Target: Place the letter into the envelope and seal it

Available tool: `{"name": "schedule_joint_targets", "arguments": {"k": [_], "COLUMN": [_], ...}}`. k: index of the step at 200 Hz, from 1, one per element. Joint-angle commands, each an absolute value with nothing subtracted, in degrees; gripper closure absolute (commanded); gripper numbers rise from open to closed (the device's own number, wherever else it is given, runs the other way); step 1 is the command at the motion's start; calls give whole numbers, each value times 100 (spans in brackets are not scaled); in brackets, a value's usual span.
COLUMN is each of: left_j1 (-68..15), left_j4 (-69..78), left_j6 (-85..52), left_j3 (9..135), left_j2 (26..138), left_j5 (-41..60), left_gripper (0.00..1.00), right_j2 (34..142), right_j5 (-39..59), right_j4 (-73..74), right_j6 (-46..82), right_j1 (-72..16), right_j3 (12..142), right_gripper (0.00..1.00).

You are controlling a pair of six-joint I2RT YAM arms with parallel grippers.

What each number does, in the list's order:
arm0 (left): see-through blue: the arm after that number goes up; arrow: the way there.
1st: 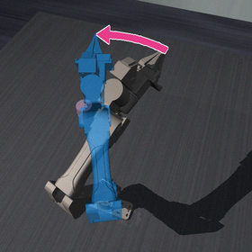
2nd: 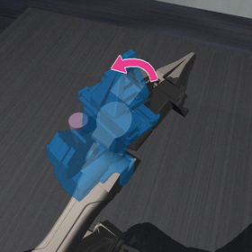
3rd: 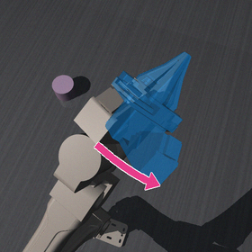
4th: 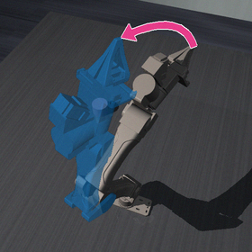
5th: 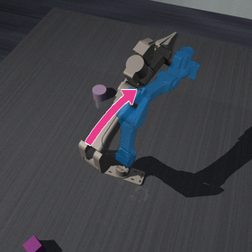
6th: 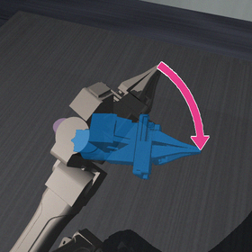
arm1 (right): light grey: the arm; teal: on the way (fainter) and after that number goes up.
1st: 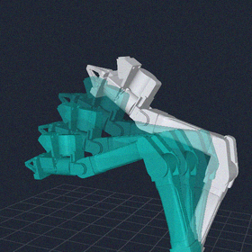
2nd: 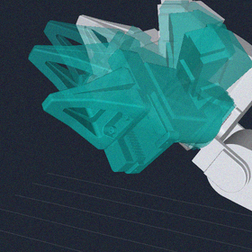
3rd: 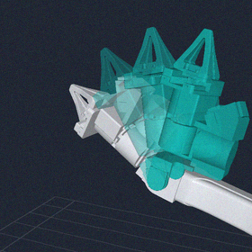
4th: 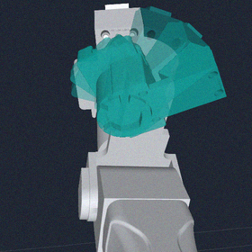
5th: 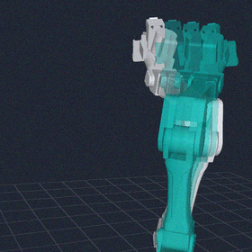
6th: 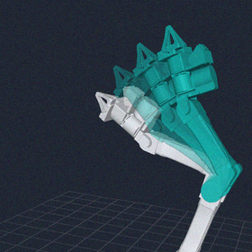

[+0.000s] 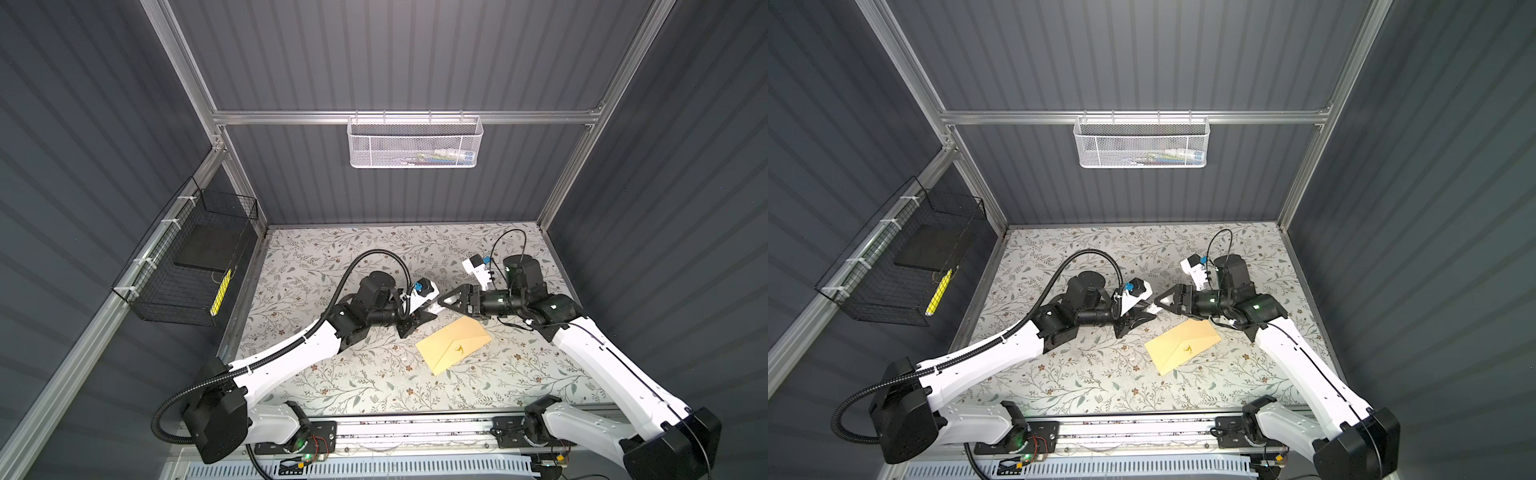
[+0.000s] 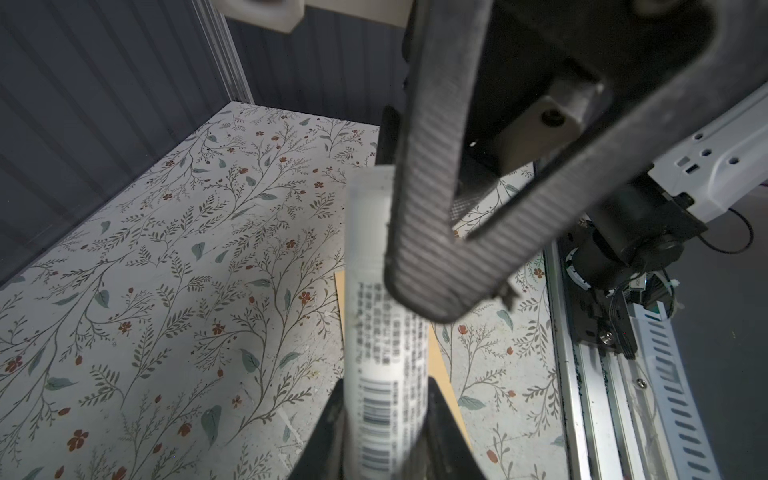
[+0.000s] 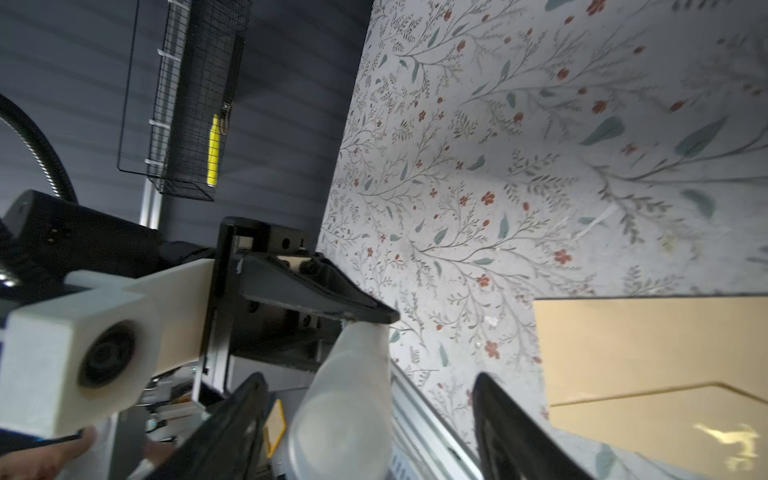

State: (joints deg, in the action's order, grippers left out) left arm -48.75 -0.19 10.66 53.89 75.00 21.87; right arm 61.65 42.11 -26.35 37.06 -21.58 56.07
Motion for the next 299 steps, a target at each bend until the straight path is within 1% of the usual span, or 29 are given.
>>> {"name": "schedule_joint_targets", "arguments": {"k": [1, 18, 35, 49, 59, 67, 70, 77, 86, 94, 109, 117, 122, 132, 157, 199, 228, 267, 299], "left_j1": [-4883, -4883, -4886, -4886, -4886, -4884, -4888, -4880, -4880, -4883, -4880, -4882, -4889, -4889, -4892, -4893, -4889, -4894, -4888], "left_j4": [91, -50, -364, -848, -1312, -1667, -1774, -1953, -2188, -2341, -2481, -2544, -2573, -2657, -2844, -2895, -2896, -2844, -2743], "left_j6": [320, -156, -740, -1297, -1667, -2045, -2187, -2416, -2691, -2885, -3086, -3119, -3109, -3069, -3004, -3079, -3171, -3221, -3279], "left_j3": [4841, 4505, 4307, 4320, 4424, 4519, 4533, 4552, 4601, 4614, 4648, 4683, 4723, 4806, 4968, 5023, 5001, 4939, 4847], "left_j2": [7195, 7097, 7017, 7028, 7118, 7243, 7291, 7397, 7556, 7661, 7821, 7907, 7962, 8099, 8366, 8606, 8695, 8808, 8800], "left_j5": [1726, 1345, 613, -156, -571, -904, -989, -1067, -1227, -1316, -1357, -1364, -1367, -1347, -1280, -1196, -1253, -1252, -1224], "left_gripper": [100, 100, 100, 100, 100, 100, 100, 100, 100, 100, 100, 100, 100, 100, 100, 100, 99, 92, 80], "right_j2": [5774, 5452, 5219, 5230, 5356, 5495, 5554, 5635, 5684, 5750, 5938, 6080, 6190, 6355, 6924, 7821, 8137, 8571, 9149], "right_j5": [3758, 3584, 3232, 2455, 2190, 1988, 1738, 1492, 1319, 1212, 1159, 1115, 1107, 1078, 922, 594, 441, 289, 420], "right_j4": [-2836, -2937, -3227, -3971, -4420, -4682, -4789, -4876, -4772, -4677, -4429, -4313, -4257, -4090, -3786, -3507, -3435, -3360, -3366], "right_j6": [3971, 4126, 4201, 4162, 4092, 3964, 3922, 3888, 3860, 3897, 3939, 3985, 3998, 4070, 4140, 4102, 4078, 3941, 3769], "right_j1": [-1813, -1529, -1403, -1288, -1196, -1169, -1168, -1169, -1169, -1169, -1177, -1178, -1184, -1211, -1317, -1543, -1651, -1678, -1786], "right_j3": [5733, 5747, 5799, 5844, 5772, 5612, 5571, 5351, 4989, 4692, 4270, 4118, 4051, 3909, 3721, 3861, 3952, 4192, 4787], "right_gripper": [1, 1, 1, 1, 1, 5, 6, 11, 22, 38, 63, 75, 80, 86, 88, 89, 90, 89, 86]}}
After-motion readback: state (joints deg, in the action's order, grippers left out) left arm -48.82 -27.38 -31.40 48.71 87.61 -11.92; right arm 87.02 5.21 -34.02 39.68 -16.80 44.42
